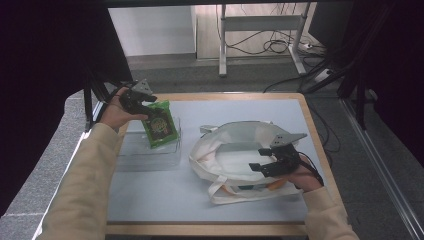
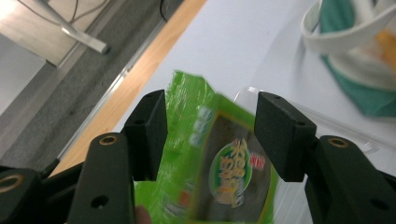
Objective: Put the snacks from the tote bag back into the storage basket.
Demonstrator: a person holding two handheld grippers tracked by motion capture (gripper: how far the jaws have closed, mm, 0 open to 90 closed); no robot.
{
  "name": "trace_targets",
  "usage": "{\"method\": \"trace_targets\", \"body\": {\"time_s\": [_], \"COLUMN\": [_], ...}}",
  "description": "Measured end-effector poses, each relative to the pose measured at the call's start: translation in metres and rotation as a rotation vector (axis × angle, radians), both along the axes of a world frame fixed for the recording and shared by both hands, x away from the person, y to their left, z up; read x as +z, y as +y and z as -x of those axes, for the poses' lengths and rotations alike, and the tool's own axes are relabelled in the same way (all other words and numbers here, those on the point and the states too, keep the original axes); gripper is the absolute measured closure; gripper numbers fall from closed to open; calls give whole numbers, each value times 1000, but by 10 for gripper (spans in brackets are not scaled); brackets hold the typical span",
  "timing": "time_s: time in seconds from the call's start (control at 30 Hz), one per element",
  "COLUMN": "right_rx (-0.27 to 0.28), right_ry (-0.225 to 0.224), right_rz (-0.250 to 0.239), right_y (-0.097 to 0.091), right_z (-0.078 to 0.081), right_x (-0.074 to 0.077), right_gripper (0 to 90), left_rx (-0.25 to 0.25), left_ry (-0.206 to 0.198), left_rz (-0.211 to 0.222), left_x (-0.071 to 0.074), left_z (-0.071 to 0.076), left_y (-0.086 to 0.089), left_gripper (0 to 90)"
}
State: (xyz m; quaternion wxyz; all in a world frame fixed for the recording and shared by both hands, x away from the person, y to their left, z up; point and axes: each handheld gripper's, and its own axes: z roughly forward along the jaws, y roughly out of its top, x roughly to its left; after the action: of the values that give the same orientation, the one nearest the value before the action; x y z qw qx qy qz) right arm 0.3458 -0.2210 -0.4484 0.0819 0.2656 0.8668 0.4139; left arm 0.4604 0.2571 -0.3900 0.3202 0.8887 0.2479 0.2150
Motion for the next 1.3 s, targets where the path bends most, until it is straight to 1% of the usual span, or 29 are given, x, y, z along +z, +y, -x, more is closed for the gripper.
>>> {"method": "trace_targets", "body": {"time_s": [0.07,0.17,0.27,0.33,0.47,0.5,0.63,0.7,0.73,0.77,0.87,0.93,1.0,1.07,1.1,1.13,1.2,1.3], "right_rx": [-2,-1,3,3,5,6,11,11,9,6,-7,-11,-16,-22,-25,-28,-27,-24], "right_ry": [3,3,-1,-4,-11,-14,-17,-22,-25,-28,-37,-40,-41,-43,-42,-41,-40,-36], "right_rz": [-3,-6,-7,-11,-18,-18,-17,-19,-22,-23,-30,-29,-29,-30,-31,-31,-30,-26], "right_y": [0,0,0,0,0,0,2,1,1,0,-1,-2,-3,-4,-5,-5,-4,-3], "right_z": [0,0,1,2,4,5,6,8,9,10,11,11,12,11,11,11,10,10], "right_x": [0,0,1,2,4,4,6,7,8,9,12,13,13,13,13,13,13,12], "right_gripper": [304,304,304,304,304,304,303,303,303,303,303,301,300,298,298,297,295,293], "left_rx": [-6,-17,-17,-13,6,16,26,19,19,24,23,-2,-1,-10,-16,-25,-30,-39], "left_ry": [8,47,65,76,99,108,114,117,116,119,133,149,137,135,133,130,122,115], "left_rz": [11,26,53,78,106,128,142,172,177,189,206,241,239,263,283,290,297,294], "left_x": [2,4,5,6,5,4,2,0,-1,-4,-12,-17,-21,-25,-28,-30,-33,-39], "left_z": [3,7,12,17,27,31,45,55,58,63,74,85,96,105,111,116,124,134], "left_y": [-1,-4,-6,-8,-11,-11,-13,-14,-15,-16,-19,-22,-25,-27,-28,-30,-33,-38], "left_gripper": [444,436,430,427,413,408,405,402,401,401,395,394,395,396,396,396,395,397]}}
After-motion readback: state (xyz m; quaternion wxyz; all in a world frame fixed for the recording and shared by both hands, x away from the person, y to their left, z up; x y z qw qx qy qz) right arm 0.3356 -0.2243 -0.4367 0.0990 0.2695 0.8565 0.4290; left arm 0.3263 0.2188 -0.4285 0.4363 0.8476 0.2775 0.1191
